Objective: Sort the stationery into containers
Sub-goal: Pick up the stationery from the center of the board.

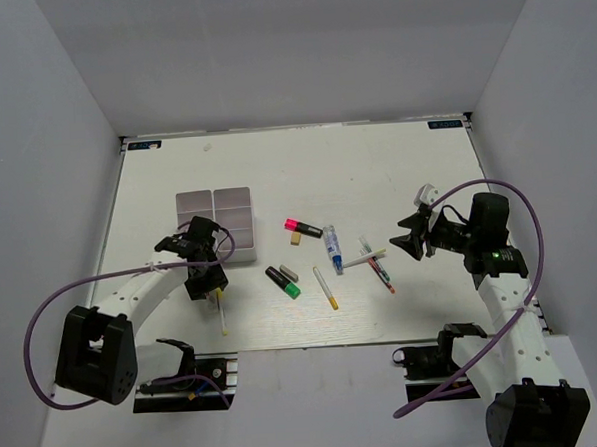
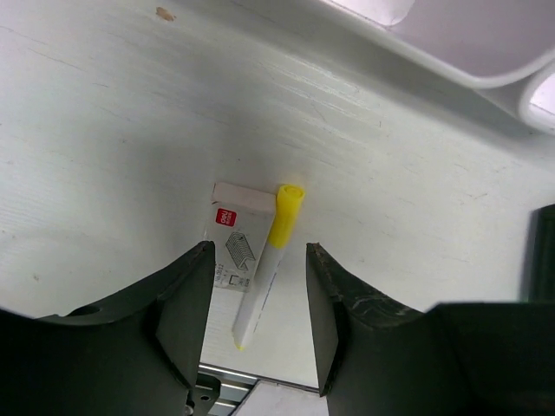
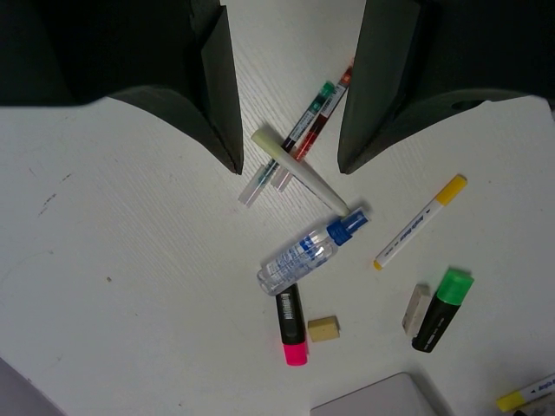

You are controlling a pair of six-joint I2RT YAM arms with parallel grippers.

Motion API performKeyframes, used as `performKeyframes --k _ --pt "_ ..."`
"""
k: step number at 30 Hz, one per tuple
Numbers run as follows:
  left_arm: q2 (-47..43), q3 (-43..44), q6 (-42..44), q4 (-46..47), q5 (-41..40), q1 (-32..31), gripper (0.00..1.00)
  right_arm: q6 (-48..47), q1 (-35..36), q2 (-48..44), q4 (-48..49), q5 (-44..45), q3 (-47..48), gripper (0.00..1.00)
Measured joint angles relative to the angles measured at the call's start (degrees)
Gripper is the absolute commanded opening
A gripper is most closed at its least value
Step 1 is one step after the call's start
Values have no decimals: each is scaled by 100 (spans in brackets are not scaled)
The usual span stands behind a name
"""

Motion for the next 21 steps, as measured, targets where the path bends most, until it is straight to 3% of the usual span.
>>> performKeyframes --k 21 --pt "313 2 -168 -114 -297 76 52 -188 -37 -149 -271 -107 0 55"
